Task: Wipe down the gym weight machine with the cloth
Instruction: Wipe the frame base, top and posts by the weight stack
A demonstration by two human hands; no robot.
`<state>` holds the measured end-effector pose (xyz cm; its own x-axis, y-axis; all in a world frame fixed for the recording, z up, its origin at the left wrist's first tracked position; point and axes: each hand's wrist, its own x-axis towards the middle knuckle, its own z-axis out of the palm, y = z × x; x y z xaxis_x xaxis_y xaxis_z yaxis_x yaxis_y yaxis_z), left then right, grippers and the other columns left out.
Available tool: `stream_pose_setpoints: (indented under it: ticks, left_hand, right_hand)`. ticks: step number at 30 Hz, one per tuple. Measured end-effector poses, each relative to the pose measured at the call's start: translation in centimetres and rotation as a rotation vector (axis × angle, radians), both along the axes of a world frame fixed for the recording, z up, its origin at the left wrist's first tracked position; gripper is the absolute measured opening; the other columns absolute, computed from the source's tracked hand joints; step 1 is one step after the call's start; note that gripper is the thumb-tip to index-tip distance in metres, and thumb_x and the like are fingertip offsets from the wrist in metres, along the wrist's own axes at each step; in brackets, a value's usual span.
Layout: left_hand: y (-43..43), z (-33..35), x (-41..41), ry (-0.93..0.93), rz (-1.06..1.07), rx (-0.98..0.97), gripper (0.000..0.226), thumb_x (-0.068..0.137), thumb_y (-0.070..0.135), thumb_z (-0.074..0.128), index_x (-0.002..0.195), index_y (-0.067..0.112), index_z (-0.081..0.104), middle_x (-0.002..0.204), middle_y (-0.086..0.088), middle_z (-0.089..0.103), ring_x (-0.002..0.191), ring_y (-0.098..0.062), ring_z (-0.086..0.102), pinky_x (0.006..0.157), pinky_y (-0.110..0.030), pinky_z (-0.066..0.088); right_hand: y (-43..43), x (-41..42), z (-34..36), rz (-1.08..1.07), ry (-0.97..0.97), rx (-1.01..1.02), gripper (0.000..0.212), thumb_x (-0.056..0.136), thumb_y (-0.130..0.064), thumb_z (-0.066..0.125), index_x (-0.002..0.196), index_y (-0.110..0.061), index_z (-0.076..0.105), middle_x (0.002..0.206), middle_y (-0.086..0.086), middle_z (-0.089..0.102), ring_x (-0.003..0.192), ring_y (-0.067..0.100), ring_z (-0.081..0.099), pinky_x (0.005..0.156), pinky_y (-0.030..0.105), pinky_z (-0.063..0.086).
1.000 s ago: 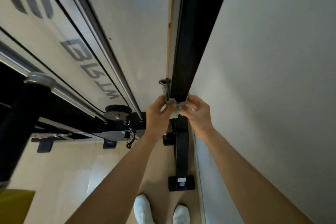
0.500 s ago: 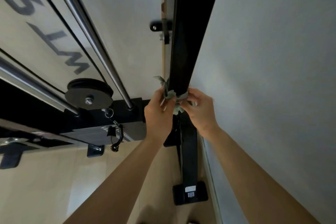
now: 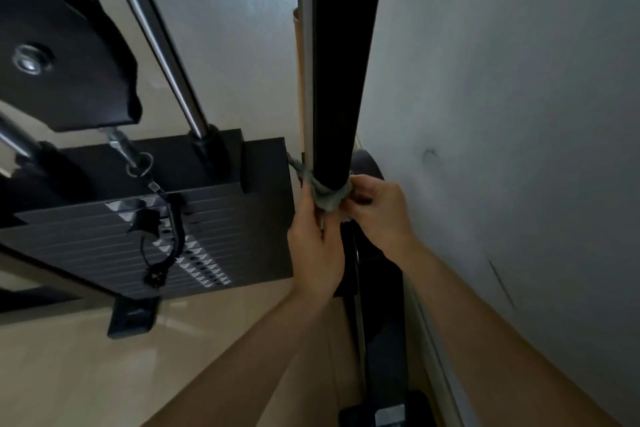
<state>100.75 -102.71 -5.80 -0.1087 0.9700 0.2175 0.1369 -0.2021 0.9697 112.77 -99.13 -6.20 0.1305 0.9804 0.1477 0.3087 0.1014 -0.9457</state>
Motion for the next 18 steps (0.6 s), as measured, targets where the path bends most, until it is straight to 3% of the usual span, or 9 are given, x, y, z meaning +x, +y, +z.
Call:
stream_pose_setpoints:
  ticks: [2, 4, 6, 8, 10, 11, 13, 15, 18]
  left_hand:
    - [-0.1, -2.2, -0.4, 0.038, -0.026, 0.006, 0.047, 0.106, 0.014, 0.050, 0.152, 0.021, 0.043, 0.115, 0.023, 0.066, 0.105, 0.009, 0.063, 0.087, -0.010, 0.048]
    - [0.0, -3.9, -0.8, 0.054, -0.024, -0.026, 0.044, 0.106, 0.018, 0.050, 0.150, 0.022, 0.047, 0.096, 0.008, 0.071, 0.085, 0.001, 0.067, 0.074, -0.015, 0.051]
    - [0.2, -5.3, -1.2, 0.076, -0.010, -0.082, 0.033, 0.106, 0.022, 0.051, 0.137, 0.023, 0.061, 0.086, -0.007, 0.072, 0.076, -0.012, 0.067, 0.069, -0.027, 0.052]
    - [-0.4, -6.4, -1.6, 0.077, 0.010, -0.157, 0.020, 0.104, 0.025, 0.055, 0.101, 0.020, 0.074, 0.075, -0.011, 0.069, 0.065, -0.018, 0.063, 0.064, -0.038, 0.051]
    - [-1.5, -6.8, -1.9, 0.089, 0.019, -0.213, 0.039, 0.100, 0.027, 0.062, 0.062, 0.017, 0.060, 0.053, 0.000, 0.056, 0.050, -0.009, 0.049, 0.053, -0.031, 0.039]
    - [-2.1, -6.7, -1.9, 0.104, 0.005, -0.224, 0.046, 0.098, 0.026, 0.065, 0.054, 0.018, 0.052, 0.048, 0.009, 0.050, 0.046, -0.004, 0.045, 0.052, -0.026, 0.036]
    - [-3.0, -6.1, -1.7, 0.133, -0.043, -0.187, 0.043, 0.095, 0.025, 0.069, 0.053, 0.021, 0.058, 0.049, 0.014, 0.056, 0.047, -0.001, 0.053, 0.050, -0.020, 0.040]
    - [-3.5, -5.0, -1.4, 0.132, -0.050, -0.129, 0.024, 0.091, 0.031, 0.074, 0.069, 0.021, 0.074, 0.063, 0.013, 0.069, 0.061, -0.001, 0.066, 0.059, -0.022, 0.053]
    - [-3.1, -4.8, -0.7, 0.030, -0.039, -0.122, 0.018, 0.089, 0.037, 0.075, 0.082, 0.021, 0.076, 0.073, 0.009, 0.074, 0.071, -0.005, 0.071, 0.067, -0.028, 0.059]
  right_hand:
    - [0.0, -0.1, -1.2, -0.016, -0.026, 0.035, 0.023, 0.085, -0.011, 0.077, 0.107, -0.015, 0.077, 0.092, -0.003, 0.078, 0.087, 0.011, 0.074, 0.082, 0.041, 0.062]
    - [0.1, -0.2, -1.9, -0.017, -0.066, 0.065, 0.020, 0.085, -0.012, 0.077, 0.105, -0.016, 0.077, 0.090, -0.004, 0.078, 0.086, 0.011, 0.075, 0.082, 0.041, 0.062]
    - [0.1, 0.2, -2.3, -0.010, -0.132, 0.092, 0.020, 0.085, -0.009, 0.075, 0.103, -0.015, 0.078, 0.091, -0.003, 0.078, 0.086, 0.012, 0.075, 0.083, 0.042, 0.061]
    - [-0.5, 0.8, -2.3, 0.001, -0.176, 0.079, 0.020, 0.085, -0.005, 0.075, 0.101, -0.015, 0.079, 0.091, -0.002, 0.078, 0.086, 0.010, 0.075, 0.085, 0.042, 0.061]
    - [-1.7, 1.6, -1.9, 0.031, -0.209, 0.009, 0.023, 0.083, -0.003, 0.076, 0.100, -0.018, 0.079, 0.089, -0.003, 0.078, 0.085, 0.008, 0.074, 0.084, 0.040, 0.062]
    - [-2.5, 1.9, -1.6, 0.059, -0.241, -0.036, 0.025, 0.081, -0.002, 0.077, 0.099, -0.019, 0.079, 0.087, -0.005, 0.077, 0.084, 0.007, 0.074, 0.083, 0.039, 0.062]
    - [-4.3, 2.6, -0.8, 0.062, -0.289, -0.078, 0.027, 0.080, -0.001, 0.075, 0.098, -0.021, 0.079, 0.084, -0.008, 0.077, 0.082, 0.005, 0.074, 0.080, 0.035, 0.062]
    - [-5.7, 3.4, 0.4, -0.056, -0.325, -0.063, 0.028, 0.080, -0.003, 0.073, 0.101, -0.020, 0.079, 0.085, -0.008, 0.077, 0.081, 0.006, 0.073, 0.077, 0.026, 0.061]
    - [-6.1, 4.2, 1.0, -0.263, -0.474, 0.062, 0.035, 0.082, -0.006, 0.075, 0.116, -0.015, 0.074, 0.102, -0.002, 0.072, 0.088, 0.007, 0.068, 0.082, 0.015, 0.056]
